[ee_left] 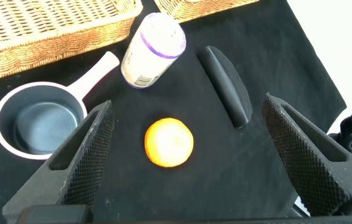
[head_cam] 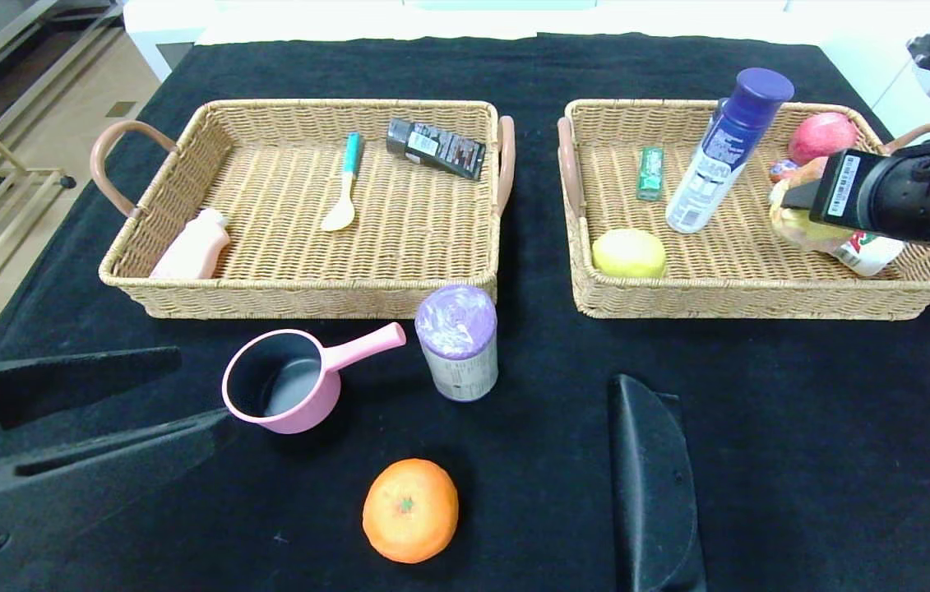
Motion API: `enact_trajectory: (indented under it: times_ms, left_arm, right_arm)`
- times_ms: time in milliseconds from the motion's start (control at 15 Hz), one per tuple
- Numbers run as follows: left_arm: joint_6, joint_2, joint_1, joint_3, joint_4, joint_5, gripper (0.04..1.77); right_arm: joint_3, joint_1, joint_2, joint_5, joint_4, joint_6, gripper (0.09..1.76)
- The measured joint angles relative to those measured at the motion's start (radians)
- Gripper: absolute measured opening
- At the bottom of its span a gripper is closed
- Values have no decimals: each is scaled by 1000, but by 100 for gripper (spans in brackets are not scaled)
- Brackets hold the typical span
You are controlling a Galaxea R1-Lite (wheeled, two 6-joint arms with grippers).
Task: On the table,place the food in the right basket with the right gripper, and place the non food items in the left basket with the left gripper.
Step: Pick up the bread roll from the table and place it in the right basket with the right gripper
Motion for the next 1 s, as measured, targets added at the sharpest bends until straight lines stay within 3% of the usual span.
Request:
enact_trajectory:
  times_ms: [200,400,733,1000]
  left_arm:
    - [0,-3,2,-1,-1,0,172]
    - [0,-5,3,-1,0,0,172]
    - [0,-5,2,-1,0,0,172]
    - [1,-5,1,0,0,0,172]
  right_arm:
    - [3,-33,36,0,-98,-7,87]
    - [1,-44,61,0,-105,-9,87]
    - [-1,-49,74,1,-131,-9,126]
    - [8,-48,69,0,-133,-42,144]
